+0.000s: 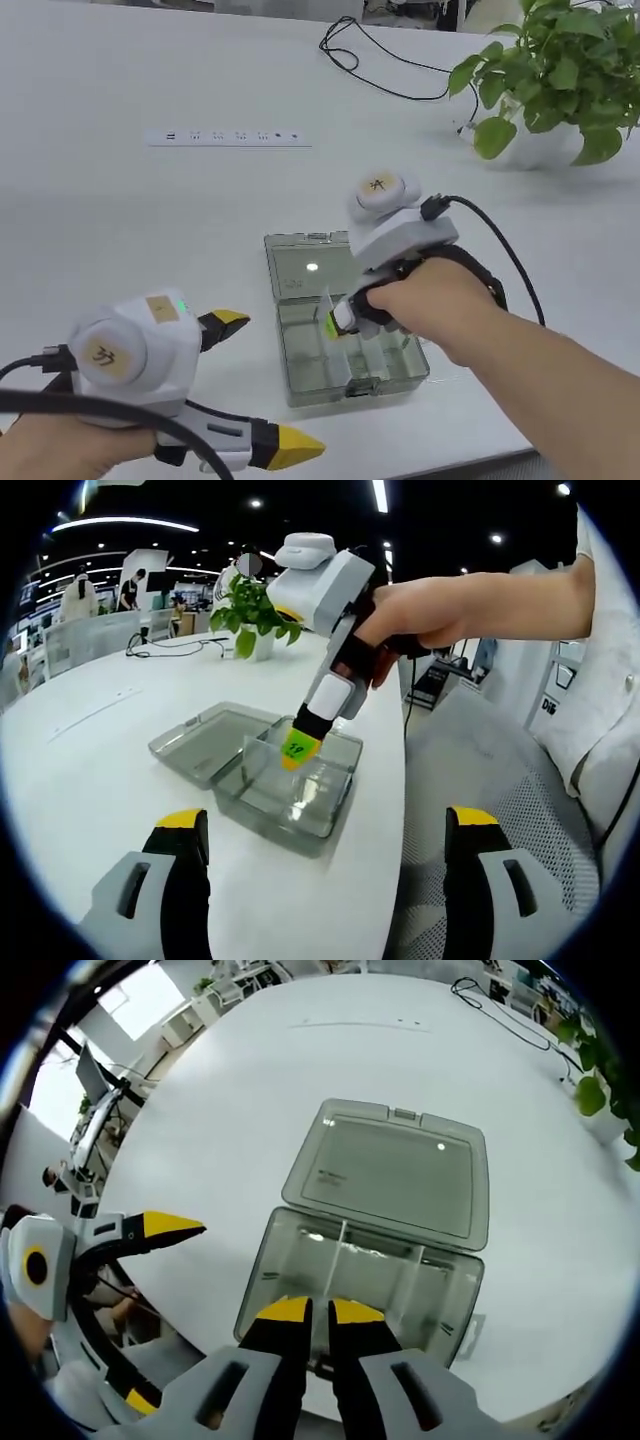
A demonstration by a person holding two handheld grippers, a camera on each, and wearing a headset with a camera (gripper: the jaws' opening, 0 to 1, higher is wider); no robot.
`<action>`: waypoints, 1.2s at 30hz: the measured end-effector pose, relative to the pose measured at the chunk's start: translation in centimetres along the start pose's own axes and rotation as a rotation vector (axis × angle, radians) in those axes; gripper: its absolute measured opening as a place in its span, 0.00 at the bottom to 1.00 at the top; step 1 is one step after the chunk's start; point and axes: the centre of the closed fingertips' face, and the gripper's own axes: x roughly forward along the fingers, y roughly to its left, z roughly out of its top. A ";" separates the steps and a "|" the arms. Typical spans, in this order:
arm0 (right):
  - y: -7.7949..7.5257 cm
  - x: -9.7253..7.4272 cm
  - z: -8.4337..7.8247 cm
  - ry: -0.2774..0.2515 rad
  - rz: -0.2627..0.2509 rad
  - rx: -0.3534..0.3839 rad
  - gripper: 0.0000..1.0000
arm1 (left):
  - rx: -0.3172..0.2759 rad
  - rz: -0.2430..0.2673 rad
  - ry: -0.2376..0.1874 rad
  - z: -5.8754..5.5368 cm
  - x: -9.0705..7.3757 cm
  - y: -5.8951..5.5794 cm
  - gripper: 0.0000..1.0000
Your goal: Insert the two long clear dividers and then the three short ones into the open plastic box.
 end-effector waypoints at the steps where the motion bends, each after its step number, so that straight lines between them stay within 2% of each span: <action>1: 0.0 0.1 -0.1 0.001 0.003 0.001 0.08 | 0.000 0.002 0.000 0.0 0.0 0.0 1.00; 12: 0.0 0.8 -0.3 -0.012 0.051 0.068 0.09 | -0.007 0.010 -0.001 0.0 -0.1 0.4 1.00; 26: 0.0 0.9 -0.5 -0.017 0.053 0.076 0.09 | -0.011 0.013 -0.006 0.0 0.0 0.3 1.00; 28: -0.1 0.8 -0.3 -0.020 0.055 0.103 0.08 | -0.011 0.012 -0.006 0.0 0.0 0.3 1.00; 36: -0.2 0.6 -0.2 -0.013 0.046 0.119 0.08 | -0.017 0.013 -0.011 0.0 0.0 0.3 1.00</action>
